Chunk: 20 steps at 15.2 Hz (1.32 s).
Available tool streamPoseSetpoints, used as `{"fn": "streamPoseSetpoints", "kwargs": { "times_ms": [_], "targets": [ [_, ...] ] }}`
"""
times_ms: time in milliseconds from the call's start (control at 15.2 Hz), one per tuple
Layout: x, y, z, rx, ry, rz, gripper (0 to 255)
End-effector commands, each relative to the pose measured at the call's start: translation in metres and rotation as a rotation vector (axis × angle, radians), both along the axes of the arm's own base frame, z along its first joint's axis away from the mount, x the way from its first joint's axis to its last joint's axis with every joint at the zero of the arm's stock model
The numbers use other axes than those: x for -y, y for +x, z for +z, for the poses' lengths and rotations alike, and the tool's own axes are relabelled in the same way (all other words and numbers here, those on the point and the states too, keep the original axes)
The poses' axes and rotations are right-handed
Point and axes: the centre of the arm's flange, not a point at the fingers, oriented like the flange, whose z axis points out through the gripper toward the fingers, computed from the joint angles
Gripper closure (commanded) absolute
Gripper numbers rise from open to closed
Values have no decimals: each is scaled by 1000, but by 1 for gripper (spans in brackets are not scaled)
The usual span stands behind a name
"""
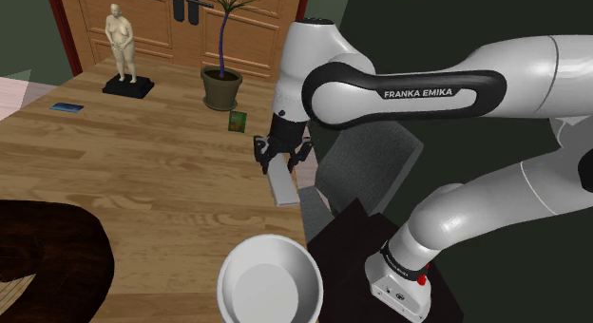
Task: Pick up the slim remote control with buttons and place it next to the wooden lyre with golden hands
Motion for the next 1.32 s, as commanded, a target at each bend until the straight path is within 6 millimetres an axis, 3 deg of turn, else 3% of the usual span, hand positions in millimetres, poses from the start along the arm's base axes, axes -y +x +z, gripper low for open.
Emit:
{"fn": "streamPoseSetpoints", "kwargs": {
  "times_ms": [0,726,1254],
  "targets": [
    [1,0,11,0,0,0,255],
    [1,0,69,0,0,0,255],
    [-103,22,70,0,0,0,255]
  ]
}}
